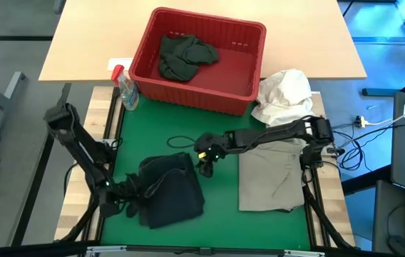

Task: Fold Laundry from Bin
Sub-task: Fold the blue pants, then fold the blue pants into the red laundry bin

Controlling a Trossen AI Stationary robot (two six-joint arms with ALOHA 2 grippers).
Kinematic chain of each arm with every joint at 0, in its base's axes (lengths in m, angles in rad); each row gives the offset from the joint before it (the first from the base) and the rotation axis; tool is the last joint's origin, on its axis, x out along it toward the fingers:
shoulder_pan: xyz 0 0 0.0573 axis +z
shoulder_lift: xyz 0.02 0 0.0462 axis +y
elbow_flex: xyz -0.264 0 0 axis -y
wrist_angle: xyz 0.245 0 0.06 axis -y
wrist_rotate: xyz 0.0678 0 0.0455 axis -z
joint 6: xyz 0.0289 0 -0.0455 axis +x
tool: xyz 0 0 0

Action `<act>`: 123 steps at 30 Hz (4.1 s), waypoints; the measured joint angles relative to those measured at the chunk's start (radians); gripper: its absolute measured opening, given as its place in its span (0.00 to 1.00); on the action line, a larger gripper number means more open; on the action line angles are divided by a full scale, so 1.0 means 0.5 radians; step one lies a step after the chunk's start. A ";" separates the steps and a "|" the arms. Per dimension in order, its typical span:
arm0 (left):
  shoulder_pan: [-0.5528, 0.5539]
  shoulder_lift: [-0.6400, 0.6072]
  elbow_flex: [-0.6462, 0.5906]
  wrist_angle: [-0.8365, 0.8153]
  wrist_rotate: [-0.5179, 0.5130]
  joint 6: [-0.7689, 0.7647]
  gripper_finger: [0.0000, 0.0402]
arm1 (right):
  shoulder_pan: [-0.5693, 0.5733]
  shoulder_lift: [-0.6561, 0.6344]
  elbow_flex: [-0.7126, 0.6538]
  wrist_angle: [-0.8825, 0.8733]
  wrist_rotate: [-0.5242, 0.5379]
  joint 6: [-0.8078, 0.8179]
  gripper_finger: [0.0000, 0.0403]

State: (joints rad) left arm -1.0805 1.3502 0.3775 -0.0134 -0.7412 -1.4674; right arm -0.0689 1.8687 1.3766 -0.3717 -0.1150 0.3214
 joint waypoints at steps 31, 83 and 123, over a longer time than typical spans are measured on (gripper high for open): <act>0.138 -0.840 0.005 0.052 -0.319 0.995 0.35 | 0.602 0.390 0.112 1.321 0.411 -0.296 0.63; 0.405 -0.351 0.680 -1.168 -0.189 0.985 0.44 | 0.428 -0.054 -0.039 0.316 0.493 -0.116 0.63; 0.648 0.139 0.542 -0.716 -0.247 1.021 0.51 | 0.205 0.351 -0.037 0.366 0.258 1.068 0.92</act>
State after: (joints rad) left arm -0.7563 1.4197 0.6483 -0.3715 -0.8646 -0.9569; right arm 0.0337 2.0444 1.3579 -0.1888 0.0139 0.8553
